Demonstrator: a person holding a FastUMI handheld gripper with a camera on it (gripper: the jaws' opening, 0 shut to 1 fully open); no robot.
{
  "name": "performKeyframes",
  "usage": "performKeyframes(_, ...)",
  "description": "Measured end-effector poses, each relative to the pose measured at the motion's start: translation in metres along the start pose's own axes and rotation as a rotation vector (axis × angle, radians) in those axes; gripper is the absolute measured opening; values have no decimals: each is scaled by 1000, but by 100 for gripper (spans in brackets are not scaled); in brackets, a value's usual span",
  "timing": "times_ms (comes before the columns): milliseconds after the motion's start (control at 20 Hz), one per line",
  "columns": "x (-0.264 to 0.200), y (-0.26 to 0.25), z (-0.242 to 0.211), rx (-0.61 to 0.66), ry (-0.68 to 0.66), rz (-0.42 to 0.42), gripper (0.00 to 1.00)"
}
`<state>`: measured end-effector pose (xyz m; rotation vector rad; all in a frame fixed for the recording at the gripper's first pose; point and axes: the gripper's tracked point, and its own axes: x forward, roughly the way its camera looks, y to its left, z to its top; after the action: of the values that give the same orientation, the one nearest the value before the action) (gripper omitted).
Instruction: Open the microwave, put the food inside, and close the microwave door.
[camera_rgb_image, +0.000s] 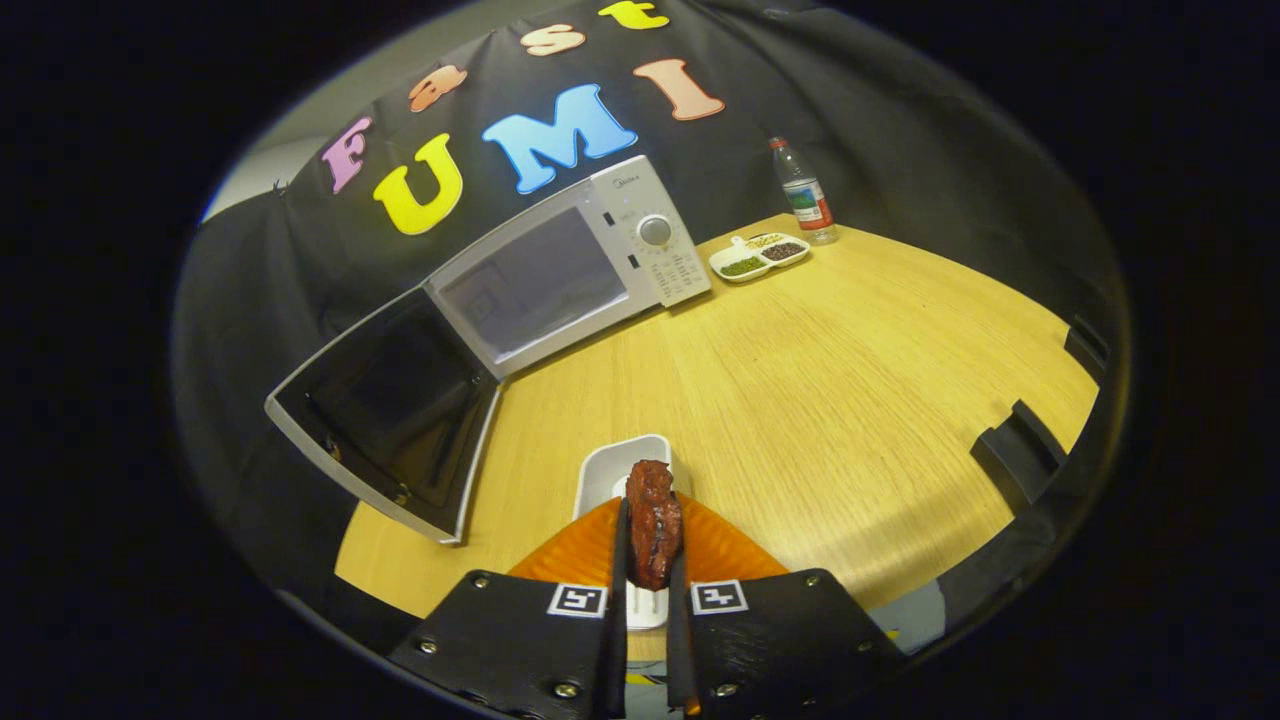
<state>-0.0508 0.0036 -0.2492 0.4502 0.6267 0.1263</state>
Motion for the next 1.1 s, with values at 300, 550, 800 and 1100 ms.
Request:
performKeyframes(300,4,13,22,-21,13,4,9)
performKeyframes(550,10,31,62,-43,-19,33,8)
performKeyframes(800,33,62,100,-81,-55,78,9)
performKeyframes(1100,73,105,138,-135,-83,146,8)
